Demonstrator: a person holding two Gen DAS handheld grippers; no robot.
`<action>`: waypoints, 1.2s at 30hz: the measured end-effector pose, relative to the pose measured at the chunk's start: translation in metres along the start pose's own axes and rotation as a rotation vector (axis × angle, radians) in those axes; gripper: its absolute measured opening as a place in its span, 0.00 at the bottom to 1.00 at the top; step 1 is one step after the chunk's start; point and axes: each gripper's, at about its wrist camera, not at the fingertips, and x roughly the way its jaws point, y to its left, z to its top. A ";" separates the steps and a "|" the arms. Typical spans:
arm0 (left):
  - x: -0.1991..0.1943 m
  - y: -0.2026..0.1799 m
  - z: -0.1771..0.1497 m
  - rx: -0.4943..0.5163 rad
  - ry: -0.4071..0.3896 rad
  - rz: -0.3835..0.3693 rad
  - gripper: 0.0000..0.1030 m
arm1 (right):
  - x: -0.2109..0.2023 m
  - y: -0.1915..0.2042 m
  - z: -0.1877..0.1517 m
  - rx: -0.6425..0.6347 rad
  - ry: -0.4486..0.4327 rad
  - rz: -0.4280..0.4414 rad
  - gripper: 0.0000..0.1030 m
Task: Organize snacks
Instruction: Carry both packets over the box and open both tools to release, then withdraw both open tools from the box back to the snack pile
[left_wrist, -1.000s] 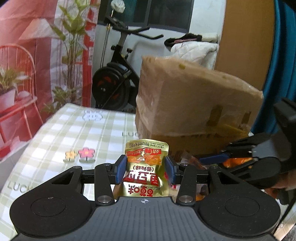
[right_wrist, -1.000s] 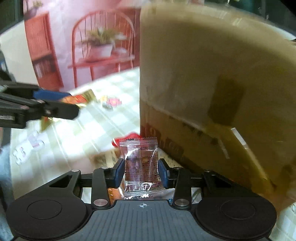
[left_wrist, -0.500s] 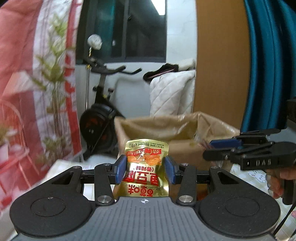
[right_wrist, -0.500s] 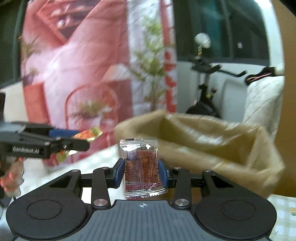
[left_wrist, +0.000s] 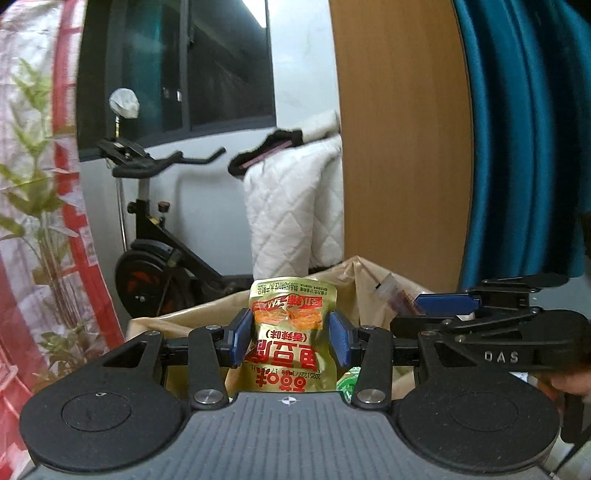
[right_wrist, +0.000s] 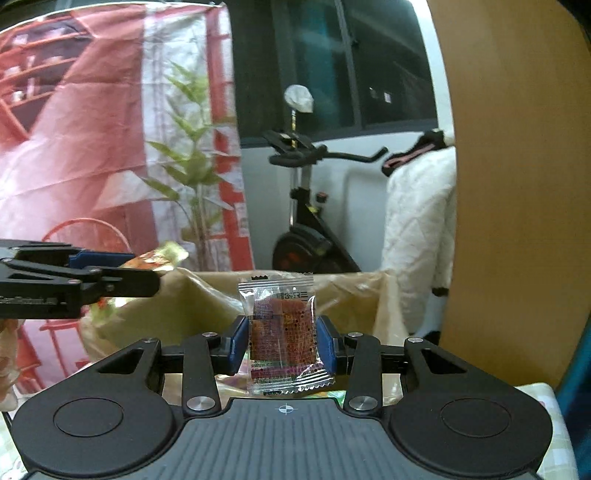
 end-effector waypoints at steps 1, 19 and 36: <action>0.009 -0.002 0.000 -0.001 0.012 -0.001 0.46 | 0.004 -0.003 -0.002 0.004 0.007 -0.011 0.36; 0.036 0.028 -0.011 -0.129 0.078 -0.009 0.66 | -0.007 -0.007 -0.017 0.023 0.012 -0.045 0.55; -0.074 0.070 -0.055 -0.258 0.021 0.047 0.66 | -0.059 0.034 -0.041 0.036 0.026 -0.004 0.55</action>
